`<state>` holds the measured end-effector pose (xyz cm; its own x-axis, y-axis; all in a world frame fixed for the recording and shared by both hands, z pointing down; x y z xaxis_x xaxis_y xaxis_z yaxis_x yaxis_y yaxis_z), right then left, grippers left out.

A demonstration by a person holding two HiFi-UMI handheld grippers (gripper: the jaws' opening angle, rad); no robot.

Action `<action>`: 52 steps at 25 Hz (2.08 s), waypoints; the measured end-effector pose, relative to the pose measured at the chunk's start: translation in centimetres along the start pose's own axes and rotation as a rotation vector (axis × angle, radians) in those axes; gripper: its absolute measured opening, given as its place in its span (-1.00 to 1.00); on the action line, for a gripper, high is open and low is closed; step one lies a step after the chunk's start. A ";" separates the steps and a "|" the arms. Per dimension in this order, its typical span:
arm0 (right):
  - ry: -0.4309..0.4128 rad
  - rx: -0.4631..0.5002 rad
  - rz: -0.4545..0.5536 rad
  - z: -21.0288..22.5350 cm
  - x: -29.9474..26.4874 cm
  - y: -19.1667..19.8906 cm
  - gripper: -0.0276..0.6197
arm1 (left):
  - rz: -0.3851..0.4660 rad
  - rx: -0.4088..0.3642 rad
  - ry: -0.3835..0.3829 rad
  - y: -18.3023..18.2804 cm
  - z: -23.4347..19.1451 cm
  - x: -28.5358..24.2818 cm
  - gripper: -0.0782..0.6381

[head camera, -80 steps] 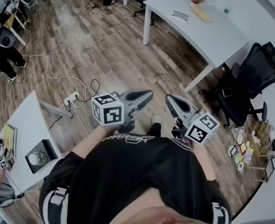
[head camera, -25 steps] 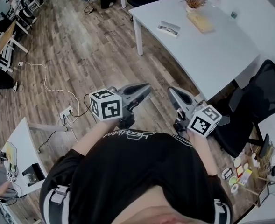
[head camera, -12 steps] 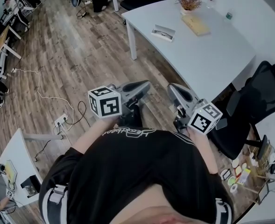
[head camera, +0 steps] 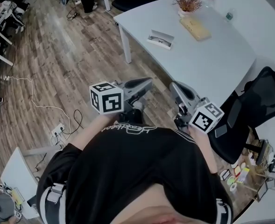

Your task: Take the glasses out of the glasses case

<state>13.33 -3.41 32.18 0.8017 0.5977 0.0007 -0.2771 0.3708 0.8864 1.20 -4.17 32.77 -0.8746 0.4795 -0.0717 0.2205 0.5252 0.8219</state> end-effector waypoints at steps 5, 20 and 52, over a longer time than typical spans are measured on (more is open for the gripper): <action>0.023 -0.022 0.002 4.1 -5.8 -2.7 -0.89 | -0.040 0.019 0.001 -4.2 -5.8 -2.2 -0.76; 0.143 -0.008 -0.035 15.9 -18.4 -8.2 -0.89 | -0.127 0.059 0.037 -13.3 -20.4 -9.2 -0.76; 0.341 0.046 -0.429 31.2 -25.5 -1.9 -0.88 | -0.264 0.263 0.037 -11.3 -35.2 -16.3 -0.76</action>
<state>9.91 -41.56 44.93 0.6184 0.5991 -0.5086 0.0667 0.6048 0.7936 -2.23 -42.63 44.56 -0.9301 0.2800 -0.2376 0.0843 0.7925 0.6040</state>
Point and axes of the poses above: the fingertips, and each gripper's own axes: x backward along the fingers, z to its right, y out of its underside, the point moved 3 cm from there along x, backward along the fingers, and after that the axes turned 2 degrees about -x, right-handed, at the moved point
